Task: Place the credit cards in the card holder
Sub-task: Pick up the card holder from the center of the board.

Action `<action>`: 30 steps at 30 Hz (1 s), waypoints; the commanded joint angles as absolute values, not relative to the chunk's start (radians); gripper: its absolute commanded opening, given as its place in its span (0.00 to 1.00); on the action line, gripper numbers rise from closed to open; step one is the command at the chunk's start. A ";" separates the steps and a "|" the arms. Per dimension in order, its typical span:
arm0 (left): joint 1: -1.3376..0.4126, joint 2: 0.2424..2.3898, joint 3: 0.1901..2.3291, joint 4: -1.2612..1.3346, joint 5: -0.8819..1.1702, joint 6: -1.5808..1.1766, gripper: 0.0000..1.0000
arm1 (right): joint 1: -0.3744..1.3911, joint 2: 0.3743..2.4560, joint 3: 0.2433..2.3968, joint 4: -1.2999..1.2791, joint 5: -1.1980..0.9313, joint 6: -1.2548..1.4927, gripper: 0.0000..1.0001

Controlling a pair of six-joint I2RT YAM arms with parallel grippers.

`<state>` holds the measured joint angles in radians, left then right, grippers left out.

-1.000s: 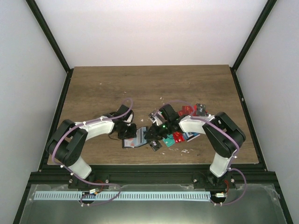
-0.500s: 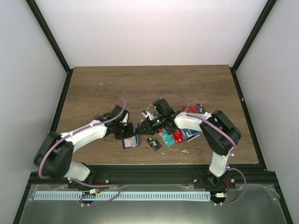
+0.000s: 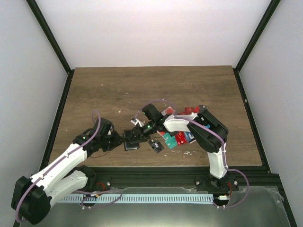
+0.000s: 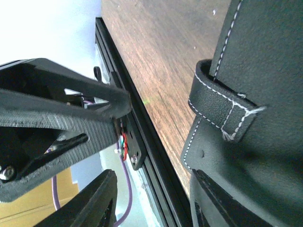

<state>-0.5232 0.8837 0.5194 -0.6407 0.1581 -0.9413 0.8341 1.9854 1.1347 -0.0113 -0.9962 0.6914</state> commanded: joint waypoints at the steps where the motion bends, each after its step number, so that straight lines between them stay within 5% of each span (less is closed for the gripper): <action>1: -0.518 0.867 0.487 -0.593 0.159 -0.978 0.42 | 0.823 1.932 1.181 -0.079 -0.997 0.605 0.47; 13: -0.518 1.161 0.550 -0.461 0.198 -0.821 0.39 | 0.723 1.833 1.095 -0.270 -0.746 0.535 0.63; 20: -0.519 1.291 0.549 -0.458 0.169 -0.776 0.36 | 0.723 1.914 1.069 -0.227 -0.796 0.570 0.65; 30: -0.519 1.349 0.494 -0.434 0.164 -0.788 0.18 | 0.760 2.011 1.062 -0.066 -0.940 0.676 0.61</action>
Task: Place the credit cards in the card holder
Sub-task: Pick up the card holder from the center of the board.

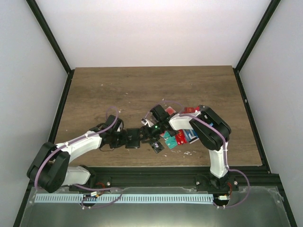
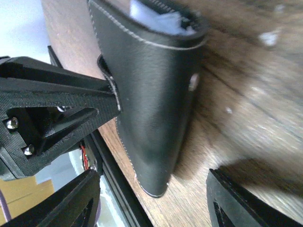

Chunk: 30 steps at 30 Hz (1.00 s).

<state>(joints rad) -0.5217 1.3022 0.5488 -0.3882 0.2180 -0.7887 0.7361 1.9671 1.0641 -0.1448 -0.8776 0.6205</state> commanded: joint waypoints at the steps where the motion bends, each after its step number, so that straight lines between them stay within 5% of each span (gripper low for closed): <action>1: -0.518 1.349 0.486 -0.426 0.169 -0.790 0.17 | 0.761 2.016 1.060 -0.043 -0.949 0.685 0.59; 15: -0.520 1.291 0.456 -0.357 0.251 -0.803 0.15 | 0.759 2.009 1.039 0.152 -1.042 0.766 0.13; 18: -0.524 1.227 0.500 -0.395 0.239 -0.798 0.23 | 0.750 1.958 1.052 0.076 -1.012 0.745 0.05; 30: -0.658 1.047 0.860 -0.628 -0.056 -0.610 0.51 | 0.630 1.705 1.212 -0.444 -0.794 0.862 0.01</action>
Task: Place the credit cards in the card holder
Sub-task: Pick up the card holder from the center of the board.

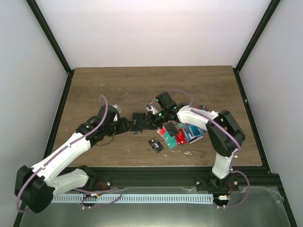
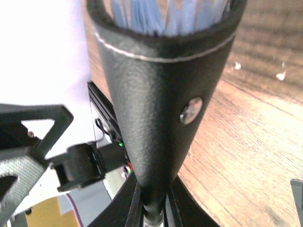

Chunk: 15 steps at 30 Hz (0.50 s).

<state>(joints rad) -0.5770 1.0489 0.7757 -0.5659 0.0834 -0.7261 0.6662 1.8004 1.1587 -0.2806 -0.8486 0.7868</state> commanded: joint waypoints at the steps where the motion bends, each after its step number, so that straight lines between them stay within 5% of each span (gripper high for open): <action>1: -0.690 1.052 0.887 -0.627 -0.096 -0.578 0.53 | 0.616 1.686 1.213 -0.459 -0.796 0.886 0.01; 9: -0.864 0.988 0.894 -0.422 -0.289 -0.210 0.70 | 0.510 1.547 1.250 -0.640 -0.788 0.922 0.01; 13: -0.891 0.920 0.812 -0.281 -0.239 0.059 0.99 | 0.491 1.475 1.245 -0.683 -0.782 0.952 0.01; 15: -0.893 0.916 0.799 -0.249 -0.162 0.192 1.00 | 0.492 1.443 1.234 -0.681 -0.787 0.981 0.01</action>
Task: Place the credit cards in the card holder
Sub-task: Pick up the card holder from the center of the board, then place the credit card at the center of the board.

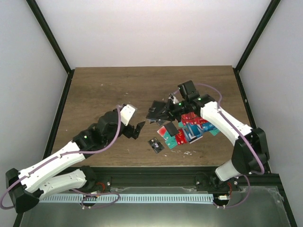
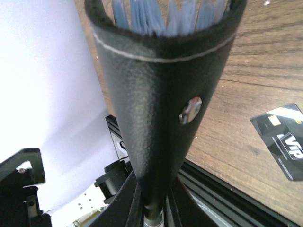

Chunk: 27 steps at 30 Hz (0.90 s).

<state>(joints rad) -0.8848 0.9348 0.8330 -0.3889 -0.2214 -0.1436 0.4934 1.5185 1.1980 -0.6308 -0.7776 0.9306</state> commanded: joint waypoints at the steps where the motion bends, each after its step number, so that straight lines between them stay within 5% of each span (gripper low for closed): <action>1: -0.896 0.914 0.795 -0.236 -0.124 0.251 1.00 | 0.491 1.425 1.225 -0.674 -0.790 1.001 0.01; 7: -0.948 0.850 0.681 -0.064 0.034 0.534 0.99 | 0.491 1.354 1.176 -0.604 -0.818 1.105 0.01; 19: -1.065 1.055 0.743 0.063 -0.191 0.672 0.95 | 0.491 1.327 1.188 -0.586 -0.873 1.143 0.01; 24: -1.068 1.122 0.739 0.155 -0.273 0.701 0.81 | 0.491 1.321 1.189 -0.597 -0.884 1.142 0.01; 27: -1.068 1.160 0.739 0.188 -0.314 0.736 0.63 | 0.491 1.320 1.189 -0.601 -0.897 1.140 0.01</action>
